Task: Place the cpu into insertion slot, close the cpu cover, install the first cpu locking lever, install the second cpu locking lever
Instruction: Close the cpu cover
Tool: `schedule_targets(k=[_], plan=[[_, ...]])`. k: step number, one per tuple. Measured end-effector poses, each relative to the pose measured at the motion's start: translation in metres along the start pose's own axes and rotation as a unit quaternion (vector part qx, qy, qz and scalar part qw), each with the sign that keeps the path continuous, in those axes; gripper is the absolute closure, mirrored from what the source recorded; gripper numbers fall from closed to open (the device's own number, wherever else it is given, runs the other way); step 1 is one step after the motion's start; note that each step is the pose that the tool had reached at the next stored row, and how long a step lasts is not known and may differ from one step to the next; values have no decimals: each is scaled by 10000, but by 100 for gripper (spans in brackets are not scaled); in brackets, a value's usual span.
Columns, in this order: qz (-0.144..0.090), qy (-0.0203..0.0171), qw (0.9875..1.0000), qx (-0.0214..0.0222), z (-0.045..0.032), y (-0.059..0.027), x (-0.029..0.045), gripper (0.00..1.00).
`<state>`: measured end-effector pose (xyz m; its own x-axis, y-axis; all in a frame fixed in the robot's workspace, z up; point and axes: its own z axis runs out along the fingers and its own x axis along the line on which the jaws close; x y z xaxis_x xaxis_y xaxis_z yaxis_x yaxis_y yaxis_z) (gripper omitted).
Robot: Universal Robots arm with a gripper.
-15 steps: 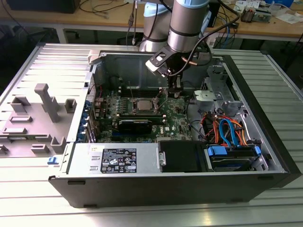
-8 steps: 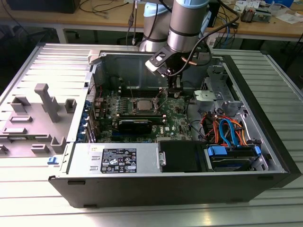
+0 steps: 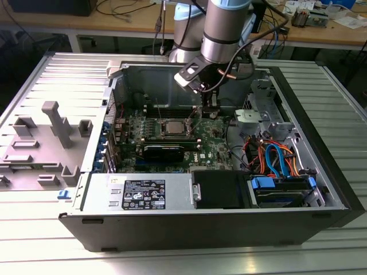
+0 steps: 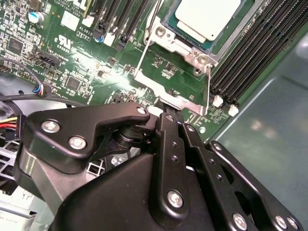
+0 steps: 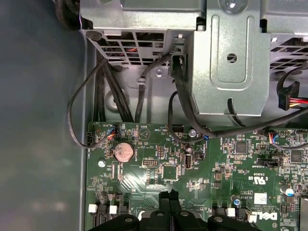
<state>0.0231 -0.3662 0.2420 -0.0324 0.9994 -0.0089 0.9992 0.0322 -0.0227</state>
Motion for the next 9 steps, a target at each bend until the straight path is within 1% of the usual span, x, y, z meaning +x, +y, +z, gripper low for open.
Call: schedule_targets(k=[9], plan=[[0, 0, 10000, 0, 2, -88, 3, 89]])
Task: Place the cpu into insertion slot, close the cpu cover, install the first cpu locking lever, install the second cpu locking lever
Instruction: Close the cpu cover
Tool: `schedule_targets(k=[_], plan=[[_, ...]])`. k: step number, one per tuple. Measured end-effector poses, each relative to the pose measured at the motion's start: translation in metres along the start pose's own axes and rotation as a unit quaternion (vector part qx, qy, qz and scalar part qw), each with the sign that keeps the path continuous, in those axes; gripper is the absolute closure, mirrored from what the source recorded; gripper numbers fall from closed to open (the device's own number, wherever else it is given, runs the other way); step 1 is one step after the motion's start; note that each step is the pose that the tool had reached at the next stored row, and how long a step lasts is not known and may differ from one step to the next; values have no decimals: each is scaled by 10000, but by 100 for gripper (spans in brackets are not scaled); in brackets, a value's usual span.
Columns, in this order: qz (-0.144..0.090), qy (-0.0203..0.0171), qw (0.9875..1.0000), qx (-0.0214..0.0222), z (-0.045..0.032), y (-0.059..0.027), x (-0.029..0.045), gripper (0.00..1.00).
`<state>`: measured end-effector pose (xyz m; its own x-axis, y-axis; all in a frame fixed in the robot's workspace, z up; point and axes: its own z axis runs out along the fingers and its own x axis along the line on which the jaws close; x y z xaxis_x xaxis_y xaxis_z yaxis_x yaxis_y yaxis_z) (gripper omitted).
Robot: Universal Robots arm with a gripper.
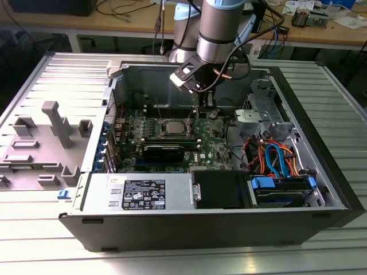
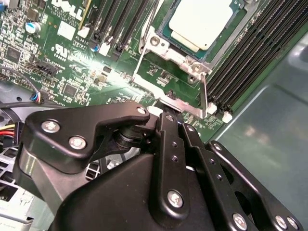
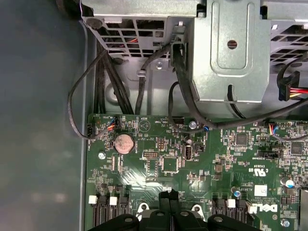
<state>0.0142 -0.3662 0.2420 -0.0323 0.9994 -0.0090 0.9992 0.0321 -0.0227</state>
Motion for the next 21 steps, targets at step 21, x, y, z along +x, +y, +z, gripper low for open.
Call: schedule_targets(k=[21], plan=[[0, 0, 10000, 0, 9, -197, 7, 89]])
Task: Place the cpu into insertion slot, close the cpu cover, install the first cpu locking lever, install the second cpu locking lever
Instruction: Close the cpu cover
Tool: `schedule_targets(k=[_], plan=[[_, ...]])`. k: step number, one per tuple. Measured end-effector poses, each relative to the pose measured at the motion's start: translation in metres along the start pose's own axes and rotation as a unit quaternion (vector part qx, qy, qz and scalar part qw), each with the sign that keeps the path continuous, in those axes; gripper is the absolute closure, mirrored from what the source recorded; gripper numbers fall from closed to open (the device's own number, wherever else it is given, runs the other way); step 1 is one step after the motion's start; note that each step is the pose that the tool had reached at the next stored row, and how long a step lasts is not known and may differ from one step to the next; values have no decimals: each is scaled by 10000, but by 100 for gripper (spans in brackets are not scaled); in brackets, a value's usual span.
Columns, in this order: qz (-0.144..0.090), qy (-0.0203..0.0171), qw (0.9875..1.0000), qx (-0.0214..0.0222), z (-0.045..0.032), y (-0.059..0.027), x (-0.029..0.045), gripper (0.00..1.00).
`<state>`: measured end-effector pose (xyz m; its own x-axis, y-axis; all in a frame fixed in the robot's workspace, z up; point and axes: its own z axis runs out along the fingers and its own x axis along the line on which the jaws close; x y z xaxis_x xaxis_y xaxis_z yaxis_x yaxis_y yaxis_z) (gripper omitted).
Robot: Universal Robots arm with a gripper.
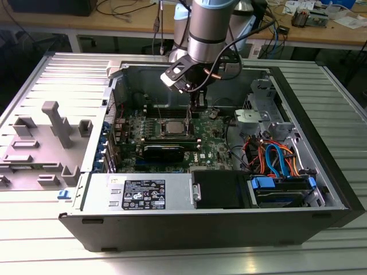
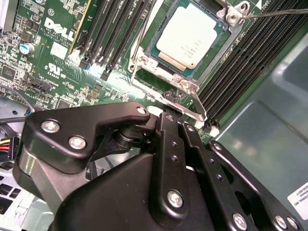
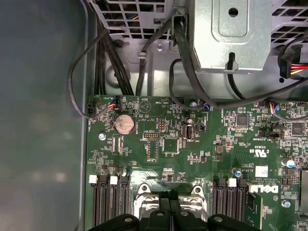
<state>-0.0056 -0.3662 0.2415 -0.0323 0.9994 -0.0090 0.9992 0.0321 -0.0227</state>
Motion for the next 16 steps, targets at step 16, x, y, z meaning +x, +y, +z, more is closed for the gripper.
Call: schedule_targets(k=[16], plan=[[-7, 0, 10000, 0, 24, -178, 6, 89]])
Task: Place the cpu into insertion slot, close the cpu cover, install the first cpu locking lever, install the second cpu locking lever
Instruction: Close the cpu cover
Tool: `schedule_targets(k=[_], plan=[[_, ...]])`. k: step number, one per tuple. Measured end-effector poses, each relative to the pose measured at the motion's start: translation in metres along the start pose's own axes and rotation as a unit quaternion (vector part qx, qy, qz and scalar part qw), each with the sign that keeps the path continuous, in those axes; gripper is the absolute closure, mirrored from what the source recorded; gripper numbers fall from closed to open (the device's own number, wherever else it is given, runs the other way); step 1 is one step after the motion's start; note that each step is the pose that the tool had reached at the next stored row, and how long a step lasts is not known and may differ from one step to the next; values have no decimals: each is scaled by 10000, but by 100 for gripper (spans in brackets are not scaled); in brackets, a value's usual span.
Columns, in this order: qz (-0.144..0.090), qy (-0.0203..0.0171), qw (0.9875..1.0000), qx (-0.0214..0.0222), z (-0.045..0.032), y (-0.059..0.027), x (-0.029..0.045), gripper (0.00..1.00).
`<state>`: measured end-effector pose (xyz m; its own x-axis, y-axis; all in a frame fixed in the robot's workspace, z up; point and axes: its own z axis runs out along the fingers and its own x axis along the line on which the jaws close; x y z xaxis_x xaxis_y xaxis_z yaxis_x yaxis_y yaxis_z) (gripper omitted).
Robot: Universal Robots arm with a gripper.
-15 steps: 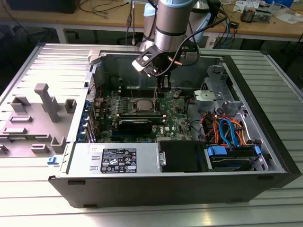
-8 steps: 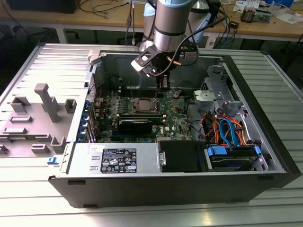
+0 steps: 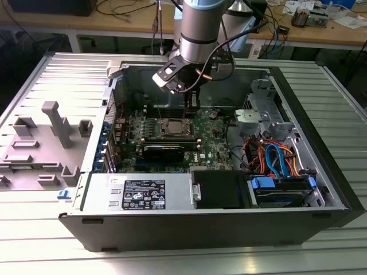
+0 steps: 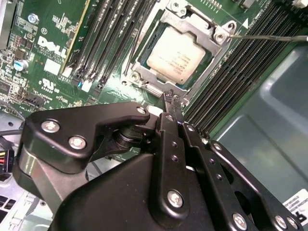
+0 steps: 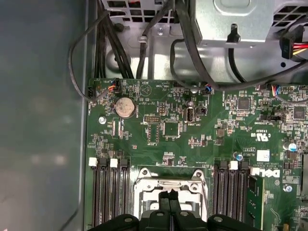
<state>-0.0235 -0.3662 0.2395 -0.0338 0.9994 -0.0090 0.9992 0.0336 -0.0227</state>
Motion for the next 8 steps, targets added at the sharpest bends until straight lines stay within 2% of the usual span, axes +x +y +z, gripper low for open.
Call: schedule_targets(k=[8], plan=[[-1, 0, 10000, 0, 26, -98, 3, 89]])
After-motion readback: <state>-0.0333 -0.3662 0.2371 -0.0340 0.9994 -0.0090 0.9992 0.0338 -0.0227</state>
